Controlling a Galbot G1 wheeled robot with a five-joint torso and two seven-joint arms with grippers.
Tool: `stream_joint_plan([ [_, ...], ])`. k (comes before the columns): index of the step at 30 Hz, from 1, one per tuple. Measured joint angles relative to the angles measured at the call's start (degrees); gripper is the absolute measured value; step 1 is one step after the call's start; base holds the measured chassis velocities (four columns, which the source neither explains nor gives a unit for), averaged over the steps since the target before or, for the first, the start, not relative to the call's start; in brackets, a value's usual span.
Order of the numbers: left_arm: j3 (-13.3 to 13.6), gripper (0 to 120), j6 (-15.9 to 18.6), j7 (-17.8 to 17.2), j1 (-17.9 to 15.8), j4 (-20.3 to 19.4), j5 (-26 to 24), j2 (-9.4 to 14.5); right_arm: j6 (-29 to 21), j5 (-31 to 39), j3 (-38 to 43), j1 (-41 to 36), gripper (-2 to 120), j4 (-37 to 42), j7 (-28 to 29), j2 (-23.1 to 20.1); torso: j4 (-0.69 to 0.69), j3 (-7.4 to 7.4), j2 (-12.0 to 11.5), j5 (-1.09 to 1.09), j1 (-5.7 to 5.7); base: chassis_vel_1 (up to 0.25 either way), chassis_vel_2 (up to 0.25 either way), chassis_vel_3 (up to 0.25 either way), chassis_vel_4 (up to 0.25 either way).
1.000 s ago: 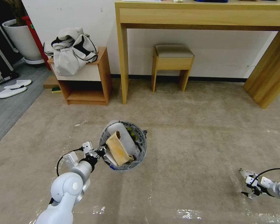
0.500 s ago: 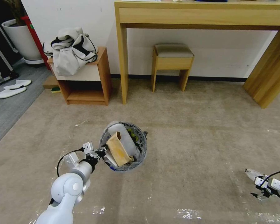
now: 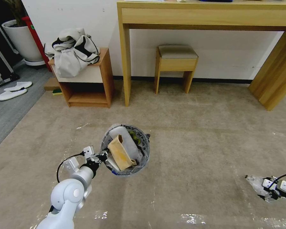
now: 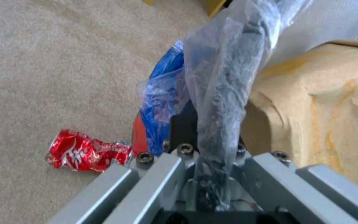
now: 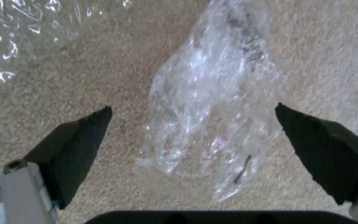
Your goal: Pick up the trash bin and place the garbage on the floor into it.
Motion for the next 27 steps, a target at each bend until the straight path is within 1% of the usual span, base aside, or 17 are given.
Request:
stream_joint_plan([
  [7, 0.2, 0, 0.0, 0.0, 0.0, 0.0, 0.2, -0.2, -0.1, 0.0, -0.5, 1.6, 100, -2.1, 0.9, 0.8, 0.00, 0.00, 0.0, 0.00, 0.00, 0.000, 0.000, 0.000, 0.000],
  [13, 0.3, 0, -0.1, 0.0, -0.1, 0.2, 0.2, -0.1, -1.3, 0.2, -2.2, 3.6, 100, -3.6, 2.5, 2.3, 0.01, 0.00, 0.0, 0.00, 0.00, 0.000, 0.000, 0.000, 0.000],
  [15, 0.2, 0, -0.1, 0.0, 0.1, 0.2, 0.2, 0.0, -2.3, 0.3, -3.3, 4.7, 100, -4.5, 4.0, 3.3, 0.02, 0.00, 0.0, 0.00, 0.00, 0.000, 0.000, 0.000, 0.000],
  [22, 0.1, 0, -0.2, 0.0, 0.0, 0.7, 0.1, 0.2, -3.6, 0.3, -4.1, 5.2, 99, -5.7, 6.9, 3.6, 0.00, 0.00, 0.0, -0.01, 0.00, 0.000, 0.000, 0.000, 0.000],
  [23, 0.1, 0, -0.2, 0.0, -0.1, 0.8, 0.1, 0.2, -3.6, 0.2, -4.2, 5.3, 96, -6.1, 7.1, 3.6, 0.00, 0.00, 0.0, -0.01, 0.00, 0.000, 0.000, 0.000, 0.000],
  [24, 0.2, 0, -0.3, 0.0, -0.2, 0.9, 0.1, 0.1, -3.7, 0.1, -4.2, 5.5, 90, -6.7, 7.3, 3.7, -0.01, 0.00, 0.0, 0.00, 0.00, 0.000, 0.000, 0.000, 0.000],
  [25, 0.2, 0, -0.3, 0.0, -0.2, 0.9, 0.1, 0.1, -3.7, 0.1, -4.2, 5.5, 90, -6.7, 7.3, 3.7, -0.01, 0.00, 0.0, 0.00, 0.00, 0.000, 0.000, 0.000, 0.000],
  [27, 0.3, 0, -0.3, 0.0, -0.5, 1.1, 0.0, 0.1, -3.7, -0.1, -4.0, 5.6, 80, -7.5, 7.5, 3.8, 0.00, 0.00, 0.0, -0.04, 0.00, 0.000, 0.000, 0.000, 0.000],
])
